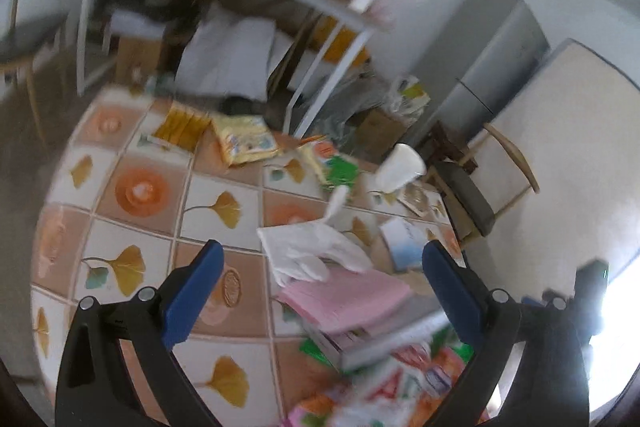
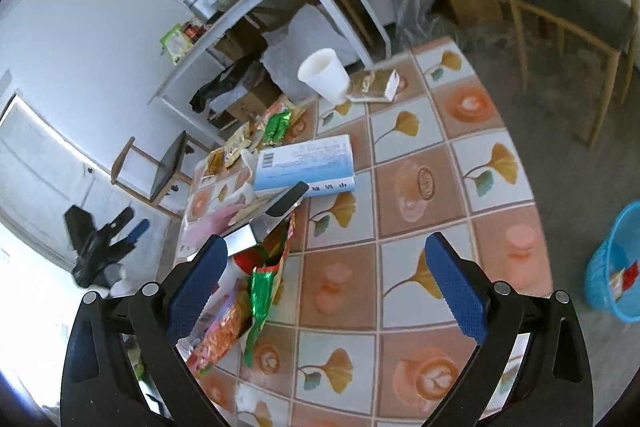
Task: Collect trash
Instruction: 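Return both tools toward the table, then grasp the white plastic bag with the left tool while the right tool grasps the blue-white box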
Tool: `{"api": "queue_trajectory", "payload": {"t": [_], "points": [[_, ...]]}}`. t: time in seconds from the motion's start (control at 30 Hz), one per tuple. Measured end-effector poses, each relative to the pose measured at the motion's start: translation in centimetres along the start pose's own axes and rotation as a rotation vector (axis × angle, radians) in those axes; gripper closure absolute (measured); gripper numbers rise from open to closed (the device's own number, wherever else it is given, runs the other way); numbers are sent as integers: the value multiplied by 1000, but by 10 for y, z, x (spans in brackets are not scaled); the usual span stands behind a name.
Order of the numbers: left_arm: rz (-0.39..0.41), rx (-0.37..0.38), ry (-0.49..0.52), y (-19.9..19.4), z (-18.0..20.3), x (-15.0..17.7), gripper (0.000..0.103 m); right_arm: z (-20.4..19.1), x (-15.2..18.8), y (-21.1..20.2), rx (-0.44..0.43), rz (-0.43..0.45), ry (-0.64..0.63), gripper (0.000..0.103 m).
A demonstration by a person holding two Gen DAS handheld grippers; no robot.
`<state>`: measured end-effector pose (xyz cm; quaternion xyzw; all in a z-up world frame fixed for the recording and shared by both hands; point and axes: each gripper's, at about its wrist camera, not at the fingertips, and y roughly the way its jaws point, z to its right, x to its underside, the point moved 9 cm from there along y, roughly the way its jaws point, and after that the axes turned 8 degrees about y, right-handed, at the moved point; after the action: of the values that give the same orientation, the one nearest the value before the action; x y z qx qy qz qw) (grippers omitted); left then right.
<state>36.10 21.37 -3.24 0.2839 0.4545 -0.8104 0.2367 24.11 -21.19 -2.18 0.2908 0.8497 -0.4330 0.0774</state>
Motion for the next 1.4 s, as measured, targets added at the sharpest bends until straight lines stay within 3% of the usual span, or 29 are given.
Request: {"api": "queue_trajectory", "payload": {"t": [0.13, 0.27, 0.43, 0.53, 0.63, 0.87, 1.0, 1.2, 1.33, 1.4], "points": [[-51, 71, -52, 28, -6, 5, 7, 1, 0, 13, -9, -36, 25, 8], [-122, 50, -4, 52, 0, 11, 13, 2, -3, 22, 2, -46, 35, 8], [-137, 120, -26, 51, 5, 22, 16, -7, -2, 30, -6, -53, 12, 8], [-159, 112, -39, 54, 0, 28, 19, -7, -2, 39, -2, -69, 18, 8], [-177, 79, -83, 65, -15, 26, 21, -7, -1, 47, -20, -84, 51, 9], [-312, -38, 34, 120, -33, 18, 22, -9, -4, 57, -35, -106, 84, 10], [-409, -82, 86, 142, -34, 28, 32, -7, -14, 59, -44, -120, 103, 10], [-431, -154, 239, 149, -18, 33, 49, -6, -28, 80, -101, -188, 215, 10], [-421, -194, 299, 149, -14, 34, 66, -18, -42, 93, -89, -195, 154, 10], [-417, -209, 318, 148, -16, 35, 71, -32, -48, 100, -66, -190, 37, 10]]}}
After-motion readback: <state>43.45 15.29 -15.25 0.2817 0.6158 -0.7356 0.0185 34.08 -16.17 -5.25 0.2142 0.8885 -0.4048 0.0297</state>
